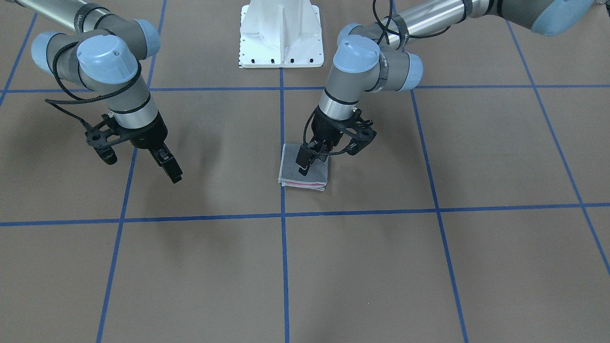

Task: Fold towel twice with both arms

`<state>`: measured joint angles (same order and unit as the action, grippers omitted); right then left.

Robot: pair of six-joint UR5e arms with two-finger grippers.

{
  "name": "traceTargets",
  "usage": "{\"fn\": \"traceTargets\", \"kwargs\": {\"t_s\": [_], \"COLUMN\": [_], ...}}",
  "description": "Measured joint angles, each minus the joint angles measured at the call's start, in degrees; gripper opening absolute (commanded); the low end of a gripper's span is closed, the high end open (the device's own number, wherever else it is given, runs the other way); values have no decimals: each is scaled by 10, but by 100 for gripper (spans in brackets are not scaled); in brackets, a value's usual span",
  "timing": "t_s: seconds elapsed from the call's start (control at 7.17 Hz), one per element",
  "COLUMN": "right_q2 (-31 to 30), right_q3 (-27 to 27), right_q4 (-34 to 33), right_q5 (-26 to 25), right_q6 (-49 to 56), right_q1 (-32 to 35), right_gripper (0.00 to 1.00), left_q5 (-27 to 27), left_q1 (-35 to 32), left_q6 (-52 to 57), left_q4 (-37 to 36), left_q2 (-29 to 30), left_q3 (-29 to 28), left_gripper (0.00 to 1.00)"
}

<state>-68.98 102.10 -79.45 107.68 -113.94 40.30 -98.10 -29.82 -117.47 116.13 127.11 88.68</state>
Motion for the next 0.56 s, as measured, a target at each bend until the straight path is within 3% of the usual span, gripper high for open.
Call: {"fn": "traceTargets", "kwargs": {"t_s": [0.56], "right_q2": [0], "right_q3": [3], "right_q4": [0], "right_q5": [0], "right_q6": [-4], "right_q1": [0], "right_gripper": [100], "left_q5": [-20], "left_q1": [4], "left_q6": [4], "left_q4": [0], "left_q2": [-4], "left_q3": [-12], "left_gripper": [0]}}
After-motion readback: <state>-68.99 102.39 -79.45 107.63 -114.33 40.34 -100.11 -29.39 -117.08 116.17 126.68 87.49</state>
